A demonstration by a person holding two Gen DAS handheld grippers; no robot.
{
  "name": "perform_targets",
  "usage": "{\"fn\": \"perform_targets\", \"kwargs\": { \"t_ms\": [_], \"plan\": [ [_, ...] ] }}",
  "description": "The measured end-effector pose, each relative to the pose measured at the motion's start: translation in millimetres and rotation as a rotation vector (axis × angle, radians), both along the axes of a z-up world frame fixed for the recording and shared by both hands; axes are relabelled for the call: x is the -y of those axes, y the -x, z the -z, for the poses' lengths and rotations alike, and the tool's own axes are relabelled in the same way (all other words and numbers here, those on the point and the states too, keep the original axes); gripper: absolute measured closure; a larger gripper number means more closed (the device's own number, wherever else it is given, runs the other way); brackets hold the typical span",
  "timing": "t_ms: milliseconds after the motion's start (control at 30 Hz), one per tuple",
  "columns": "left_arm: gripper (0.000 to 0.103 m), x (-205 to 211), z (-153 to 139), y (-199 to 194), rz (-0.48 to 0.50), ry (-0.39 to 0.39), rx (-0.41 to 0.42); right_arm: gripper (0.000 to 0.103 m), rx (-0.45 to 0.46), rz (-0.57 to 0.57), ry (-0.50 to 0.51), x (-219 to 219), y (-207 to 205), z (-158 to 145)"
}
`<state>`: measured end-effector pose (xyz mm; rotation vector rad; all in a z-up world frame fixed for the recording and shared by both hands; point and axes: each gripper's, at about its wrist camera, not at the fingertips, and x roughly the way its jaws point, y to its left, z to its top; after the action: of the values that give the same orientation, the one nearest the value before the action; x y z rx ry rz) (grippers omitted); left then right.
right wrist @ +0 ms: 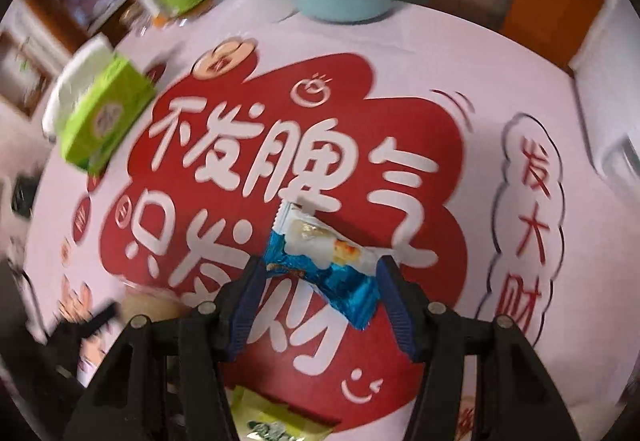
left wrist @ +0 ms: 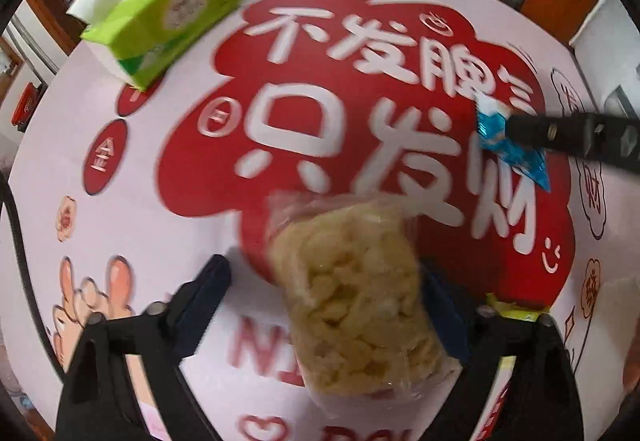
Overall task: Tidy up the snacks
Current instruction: 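Grasp the blue wrapped candy with the right gripper while the left grasps the clear puffed-snack bag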
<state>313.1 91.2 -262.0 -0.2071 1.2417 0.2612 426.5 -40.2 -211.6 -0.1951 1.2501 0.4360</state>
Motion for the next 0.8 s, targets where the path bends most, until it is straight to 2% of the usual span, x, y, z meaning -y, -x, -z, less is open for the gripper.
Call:
{"fn": "perform_targets", "kwargs": {
  "t_ms": [33,233,300,433,500,567,667,800],
  "plan": [
    [0.032,-6,-2,3,0.005,-0.004,0.007,0.045,0.002,-0.028,0.013,-4,0,3],
    [0.037,-33,-3,20,-0.005,0.02,0.011,0.041,0.049,-0.133,0.107,-23,2,15],
    [0.037,-35,-2,24,-0.01,0.024,0.015,0.045,0.061,-0.154,0.139,-27,2,19],
    [0.038,-34,-1,30,-0.019,0.042,0.017,0.06,0.076,-0.148,0.127,-27,6,16],
    [0.039,-36,2,24,-0.021,0.061,0.02,0.061,0.069,-0.129,0.101,-24,11,12],
    [0.045,-49,-7,26,-0.018,0.077,0.038,0.062,0.053,-0.101,0.055,-18,19,6],
    [0.045,-48,-27,36,-0.003,0.077,0.072,0.062,0.047,-0.083,-0.012,-8,37,-10],
    [0.045,-41,-63,54,0.034,0.063,0.13,0.062,0.072,-0.078,-0.112,4,77,-49]
  ]
}}
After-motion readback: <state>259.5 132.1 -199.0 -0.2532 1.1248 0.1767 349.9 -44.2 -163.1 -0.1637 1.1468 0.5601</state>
